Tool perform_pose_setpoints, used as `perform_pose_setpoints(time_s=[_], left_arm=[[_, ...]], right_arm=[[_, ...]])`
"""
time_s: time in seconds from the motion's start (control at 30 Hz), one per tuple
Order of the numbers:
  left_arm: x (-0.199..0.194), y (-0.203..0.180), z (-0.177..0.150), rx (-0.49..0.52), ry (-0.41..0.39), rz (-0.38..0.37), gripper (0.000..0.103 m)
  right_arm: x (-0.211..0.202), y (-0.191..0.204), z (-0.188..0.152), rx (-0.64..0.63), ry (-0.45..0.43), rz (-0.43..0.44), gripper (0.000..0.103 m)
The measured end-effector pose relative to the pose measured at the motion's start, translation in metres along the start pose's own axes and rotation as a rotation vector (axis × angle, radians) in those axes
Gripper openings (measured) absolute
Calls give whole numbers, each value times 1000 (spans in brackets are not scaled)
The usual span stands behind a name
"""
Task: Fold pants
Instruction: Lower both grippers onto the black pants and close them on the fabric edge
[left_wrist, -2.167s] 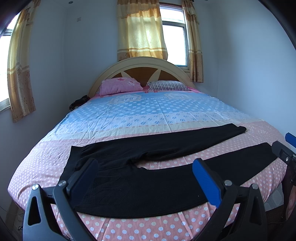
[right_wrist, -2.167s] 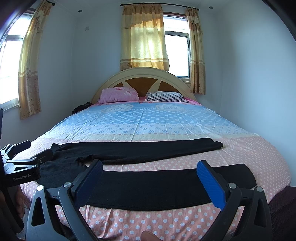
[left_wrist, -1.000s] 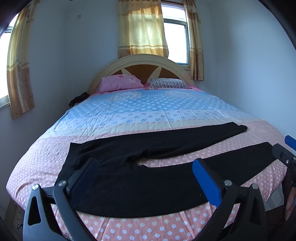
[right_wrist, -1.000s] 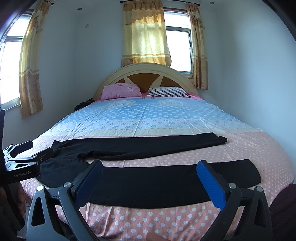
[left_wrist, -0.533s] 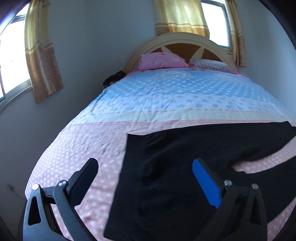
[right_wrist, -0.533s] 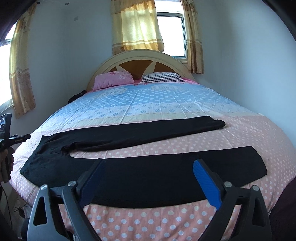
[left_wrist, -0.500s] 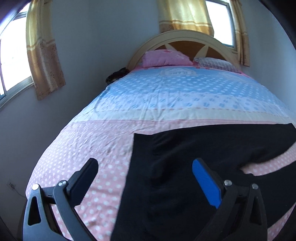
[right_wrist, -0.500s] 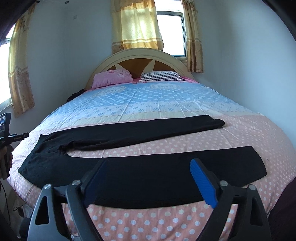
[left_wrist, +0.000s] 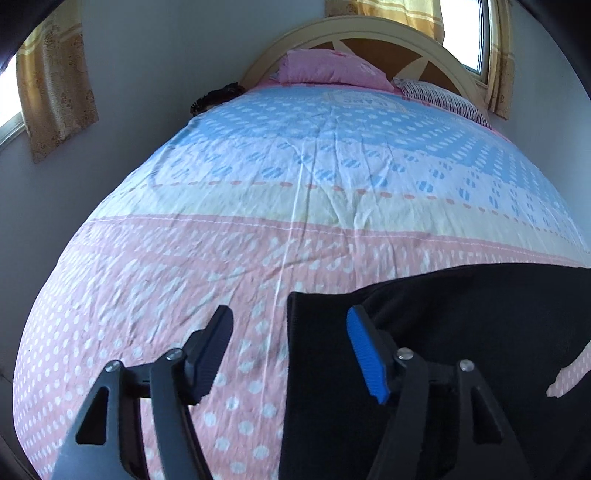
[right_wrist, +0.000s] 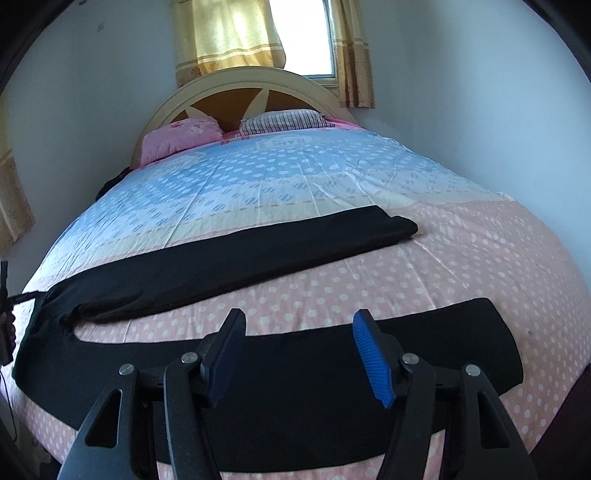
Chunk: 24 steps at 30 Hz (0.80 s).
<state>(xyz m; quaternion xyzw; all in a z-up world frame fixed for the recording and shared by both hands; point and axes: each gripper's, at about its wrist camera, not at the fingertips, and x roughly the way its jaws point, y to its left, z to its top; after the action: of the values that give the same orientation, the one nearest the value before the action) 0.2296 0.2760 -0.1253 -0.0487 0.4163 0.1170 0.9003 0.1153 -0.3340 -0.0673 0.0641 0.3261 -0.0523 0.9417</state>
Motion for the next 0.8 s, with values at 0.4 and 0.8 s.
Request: perform_pose_setpoints(time_s=[0.4,0.8], left_arm=[[32,10,1,-17,46,-136,39],[39,18,7,-43,34,-193,32]], right_arm=[[68,-43,55,87,70,-92,62],[149,-121,90,194,167,-185,62]])
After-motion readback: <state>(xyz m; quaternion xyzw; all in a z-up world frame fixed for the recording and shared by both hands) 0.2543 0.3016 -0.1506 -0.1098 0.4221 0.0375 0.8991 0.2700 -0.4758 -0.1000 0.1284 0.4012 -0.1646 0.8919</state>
